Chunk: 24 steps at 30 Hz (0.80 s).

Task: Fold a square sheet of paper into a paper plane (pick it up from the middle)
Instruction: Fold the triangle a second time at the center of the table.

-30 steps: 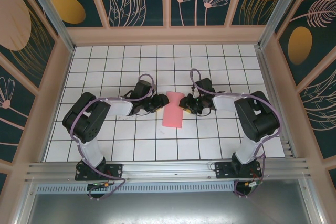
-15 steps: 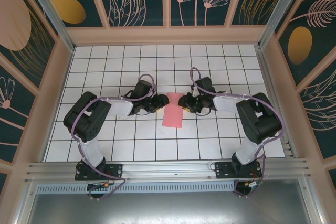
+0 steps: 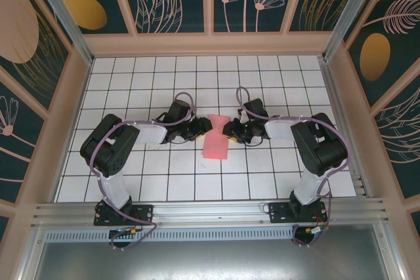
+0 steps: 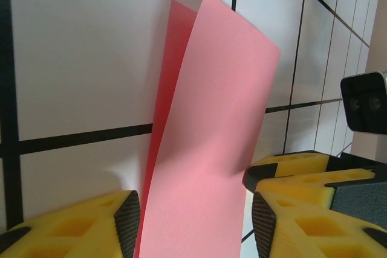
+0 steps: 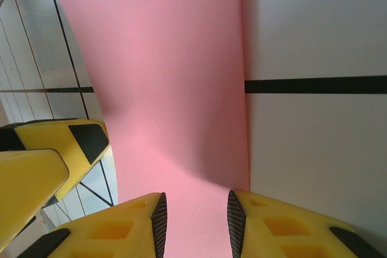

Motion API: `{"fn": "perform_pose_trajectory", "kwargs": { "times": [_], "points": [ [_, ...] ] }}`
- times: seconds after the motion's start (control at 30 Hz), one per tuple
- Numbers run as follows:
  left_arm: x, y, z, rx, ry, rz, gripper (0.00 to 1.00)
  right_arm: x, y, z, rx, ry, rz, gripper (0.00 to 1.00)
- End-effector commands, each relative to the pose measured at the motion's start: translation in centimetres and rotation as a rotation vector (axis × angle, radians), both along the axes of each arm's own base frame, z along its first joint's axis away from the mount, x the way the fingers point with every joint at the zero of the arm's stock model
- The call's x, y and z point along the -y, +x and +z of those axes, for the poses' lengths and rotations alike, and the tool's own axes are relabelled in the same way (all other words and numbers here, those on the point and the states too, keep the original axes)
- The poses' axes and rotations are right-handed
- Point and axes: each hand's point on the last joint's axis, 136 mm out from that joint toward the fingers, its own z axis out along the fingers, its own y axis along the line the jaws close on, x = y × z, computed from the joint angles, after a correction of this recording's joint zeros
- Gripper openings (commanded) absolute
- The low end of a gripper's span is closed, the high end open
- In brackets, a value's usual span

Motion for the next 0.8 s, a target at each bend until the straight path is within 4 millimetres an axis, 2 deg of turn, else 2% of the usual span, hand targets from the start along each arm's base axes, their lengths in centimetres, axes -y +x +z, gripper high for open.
{"fn": "perform_pose_trajectory", "kwargs": {
  "times": [0.0, 0.4, 0.7, 0.77],
  "points": [
    [0.6, 0.1, 0.0, -0.014, -0.023, -0.027, 0.54, 1.0, -1.5, -1.6, -0.045, -0.038, 0.0, 0.37],
    [2.3, -0.4, -0.2, -0.033, -0.051, -0.079, 0.51, 1.3, -1.6, -2.0, -0.053, -0.04, -0.007, 0.37],
    [1.8, -0.4, 0.6, -0.019, -0.045, -0.051, 0.51, 1.7, -1.8, -2.4, -0.059, -0.044, -0.016, 0.37],
    [1.1, -0.3, 1.0, -0.009, -0.033, -0.016, 0.52, 1.7, -1.8, -2.5, -0.061, -0.045, -0.017, 0.37]
  ]
}}
